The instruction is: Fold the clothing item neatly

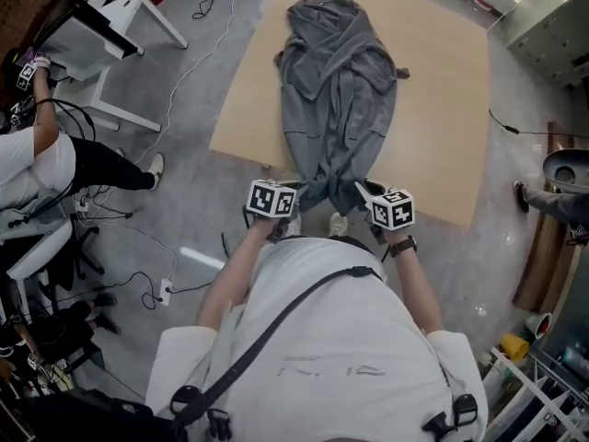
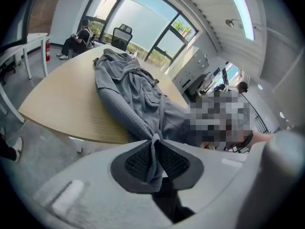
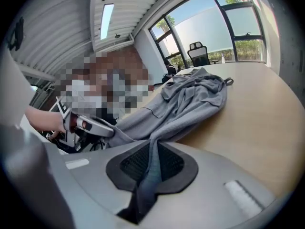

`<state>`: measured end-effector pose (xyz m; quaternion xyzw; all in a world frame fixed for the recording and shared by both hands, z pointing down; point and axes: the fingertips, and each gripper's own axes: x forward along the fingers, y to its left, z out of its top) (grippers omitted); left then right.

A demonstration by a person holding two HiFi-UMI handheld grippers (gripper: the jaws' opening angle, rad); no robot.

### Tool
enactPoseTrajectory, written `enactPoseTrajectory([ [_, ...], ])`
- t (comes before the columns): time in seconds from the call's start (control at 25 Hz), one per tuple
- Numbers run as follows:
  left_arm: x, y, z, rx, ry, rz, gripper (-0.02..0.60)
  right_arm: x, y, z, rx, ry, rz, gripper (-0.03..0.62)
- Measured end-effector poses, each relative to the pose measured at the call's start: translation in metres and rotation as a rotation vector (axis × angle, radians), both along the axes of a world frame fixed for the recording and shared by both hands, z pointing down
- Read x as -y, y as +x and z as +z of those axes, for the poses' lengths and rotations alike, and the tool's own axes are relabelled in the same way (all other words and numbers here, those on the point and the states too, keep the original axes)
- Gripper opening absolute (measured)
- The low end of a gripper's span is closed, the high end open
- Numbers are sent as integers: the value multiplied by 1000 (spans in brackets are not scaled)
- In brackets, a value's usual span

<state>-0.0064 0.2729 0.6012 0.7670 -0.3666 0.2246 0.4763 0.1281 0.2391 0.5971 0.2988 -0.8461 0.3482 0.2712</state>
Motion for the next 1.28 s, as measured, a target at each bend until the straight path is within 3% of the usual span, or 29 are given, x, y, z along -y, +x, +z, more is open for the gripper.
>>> enactPoseTrajectory([
  [0.28, -18, 5, -39, -119, 96, -2, 44, -19, 2, -44, 206, 2, 47, 29],
  [0.44, -18, 20, -80, -164, 162, 59, 44, -32, -2, -72, 232, 23, -51, 29],
  [0.6, -11, 24, -112, -189, 203, 48, 44, -35, -4, -97, 198, 75, -156, 29],
  [1.08, 12, 41, -162, -137, 318, -32, 44, -16, 29, -155, 313, 175, -159, 29],
  [1.28, 34, 53, -169, -101, 327, -59, 44, 9, 33, -164, 217, 307, -232, 29],
])
